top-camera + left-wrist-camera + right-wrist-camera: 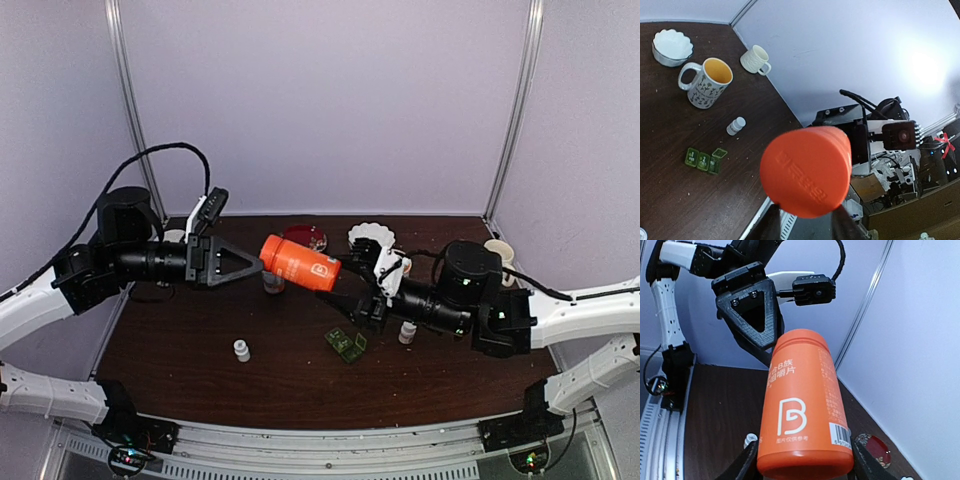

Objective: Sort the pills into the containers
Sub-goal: Unscrew the lid of the pill bottle from the pill bottle.

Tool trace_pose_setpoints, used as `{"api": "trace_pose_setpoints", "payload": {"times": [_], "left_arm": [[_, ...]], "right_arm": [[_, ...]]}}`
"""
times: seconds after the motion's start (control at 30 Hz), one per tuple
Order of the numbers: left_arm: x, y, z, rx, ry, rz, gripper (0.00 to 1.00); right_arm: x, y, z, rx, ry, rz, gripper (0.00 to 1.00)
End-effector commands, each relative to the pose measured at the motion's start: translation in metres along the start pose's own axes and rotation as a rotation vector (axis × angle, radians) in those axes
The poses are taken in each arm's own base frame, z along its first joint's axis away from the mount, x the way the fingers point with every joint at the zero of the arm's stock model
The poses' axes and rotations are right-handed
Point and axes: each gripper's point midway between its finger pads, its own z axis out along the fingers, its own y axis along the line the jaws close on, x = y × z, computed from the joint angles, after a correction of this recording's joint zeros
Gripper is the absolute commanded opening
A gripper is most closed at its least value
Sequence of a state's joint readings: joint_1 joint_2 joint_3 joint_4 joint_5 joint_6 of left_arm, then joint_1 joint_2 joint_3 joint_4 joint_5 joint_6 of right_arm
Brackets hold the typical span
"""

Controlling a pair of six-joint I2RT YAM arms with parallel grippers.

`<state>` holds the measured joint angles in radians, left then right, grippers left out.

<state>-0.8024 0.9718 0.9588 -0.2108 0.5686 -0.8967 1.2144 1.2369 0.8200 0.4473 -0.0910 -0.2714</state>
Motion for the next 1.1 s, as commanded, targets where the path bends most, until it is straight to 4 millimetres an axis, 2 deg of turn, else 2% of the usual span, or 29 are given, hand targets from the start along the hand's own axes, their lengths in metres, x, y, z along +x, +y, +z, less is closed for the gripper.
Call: {"api": "trace_pose_setpoints", "payload": {"times": [0.0,0.07,0.17,0.27,0.37,0.6,0.8,1.07], "left_arm": [[-0.002,0.015,0.004,-0.015,-0.051,-0.109,0.24],[-0.006,0.008,0.002,0.010,-0.072,-0.066,0.33],[-0.010,0.000,-0.004,0.022,-0.096,0.034,0.62],[-0.016,-0.006,-0.009,0.025,-0.122,0.125,0.85],[-0.020,-0.011,-0.009,0.026,-0.131,0.171,0.97],[-0.016,-0.016,0.000,0.074,-0.073,0.183,0.96],[-0.012,-0.019,-0.003,0.094,-0.071,0.184,0.97],[-0.008,-0.021,-0.004,0.117,-0.066,0.169,0.94]], "right_arm": [[-0.014,0.005,-0.003,0.014,0.002,-0.332,0.20],[-0.017,0.005,-0.002,0.013,0.002,-0.288,0.17],[-0.022,0.013,-0.002,-0.039,-0.011,-0.188,0.17],[-0.025,0.014,-0.002,-0.054,-0.028,-0.041,0.15],[-0.026,0.014,-0.003,-0.065,-0.034,0.087,0.15],[-0.029,0.022,-0.007,-0.135,-0.071,0.252,0.16],[-0.023,0.019,-0.002,-0.111,-0.055,0.271,0.15],[-0.015,0.007,0.005,-0.040,-0.038,0.272,0.15]]}}
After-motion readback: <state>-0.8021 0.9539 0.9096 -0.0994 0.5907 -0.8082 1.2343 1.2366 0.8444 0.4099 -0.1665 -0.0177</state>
